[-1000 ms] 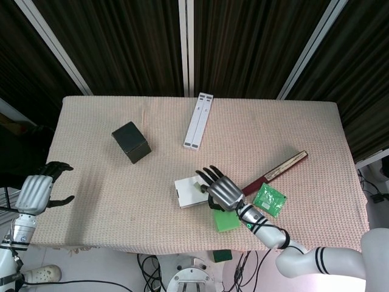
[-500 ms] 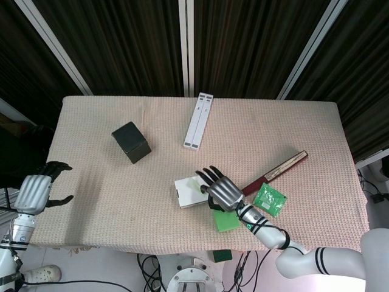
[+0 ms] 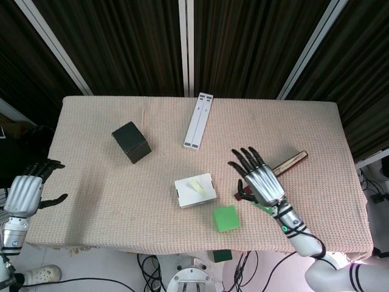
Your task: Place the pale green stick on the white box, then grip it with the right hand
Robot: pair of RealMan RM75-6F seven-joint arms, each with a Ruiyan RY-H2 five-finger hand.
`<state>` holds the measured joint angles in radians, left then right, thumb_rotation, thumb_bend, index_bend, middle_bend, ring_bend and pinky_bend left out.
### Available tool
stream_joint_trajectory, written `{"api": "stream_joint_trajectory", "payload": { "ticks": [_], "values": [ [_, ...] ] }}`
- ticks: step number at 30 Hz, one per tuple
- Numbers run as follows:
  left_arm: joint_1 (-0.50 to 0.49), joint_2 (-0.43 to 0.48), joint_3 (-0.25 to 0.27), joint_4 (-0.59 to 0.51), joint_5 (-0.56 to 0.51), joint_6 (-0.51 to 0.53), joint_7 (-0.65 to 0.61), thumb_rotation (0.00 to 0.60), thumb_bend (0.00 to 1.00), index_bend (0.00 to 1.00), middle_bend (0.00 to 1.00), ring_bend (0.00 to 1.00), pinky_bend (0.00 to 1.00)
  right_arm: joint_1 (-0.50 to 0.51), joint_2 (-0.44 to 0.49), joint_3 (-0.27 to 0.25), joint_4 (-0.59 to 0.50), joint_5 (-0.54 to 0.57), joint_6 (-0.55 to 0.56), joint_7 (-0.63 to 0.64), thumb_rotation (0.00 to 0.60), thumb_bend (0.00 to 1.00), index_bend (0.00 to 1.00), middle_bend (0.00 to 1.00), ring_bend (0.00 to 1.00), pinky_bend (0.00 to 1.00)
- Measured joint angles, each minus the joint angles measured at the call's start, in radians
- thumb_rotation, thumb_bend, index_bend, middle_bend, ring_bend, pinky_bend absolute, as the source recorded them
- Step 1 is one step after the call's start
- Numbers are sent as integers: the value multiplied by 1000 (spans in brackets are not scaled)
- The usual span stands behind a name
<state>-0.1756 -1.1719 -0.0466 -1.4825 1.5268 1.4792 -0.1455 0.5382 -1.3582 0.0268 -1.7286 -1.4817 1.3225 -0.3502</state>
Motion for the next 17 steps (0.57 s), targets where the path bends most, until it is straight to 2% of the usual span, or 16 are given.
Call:
{"api": "stream_joint_trajectory", "payload": {
  "ticks": [2,3,6,7,9,12,14,17],
  "values": [
    [14,8,2,-9,5,23,19,586,12,277,237,152,228,-74,76,-11,-5,15,72,25,265,248,0,0,0,0],
    [20,11,4,-12,4,27,29,546,6,258,204,116,211,-106,108,-15,-4,32,92,36,267,203,0,0,0,0],
    [34,18,9,-24,-6,30,74,337,0,205,68,6,149,-196,173,-24,23,109,142,90,269,144,0,0,0,0],
    [40,18,9,-27,-10,34,97,285,0,199,53,0,133,-221,178,-27,41,129,160,114,269,140,0,0,0,0],
    [49,19,12,-32,-16,40,135,229,0,188,51,0,118,-272,174,-31,101,151,206,180,270,137,0,0,0,0],
    [57,33,22,-61,-26,28,179,181,0,169,51,0,112,-338,146,-36,208,139,278,254,269,141,0,0,0,0],
    [58,43,27,-75,-28,15,195,173,0,159,51,0,111,-386,124,-38,277,125,326,285,269,151,0,0,0,0],
    [56,50,30,-87,-24,5,213,171,0,154,50,0,111,-426,107,-36,317,98,364,293,269,152,0,0,0,0]
  ]
}}
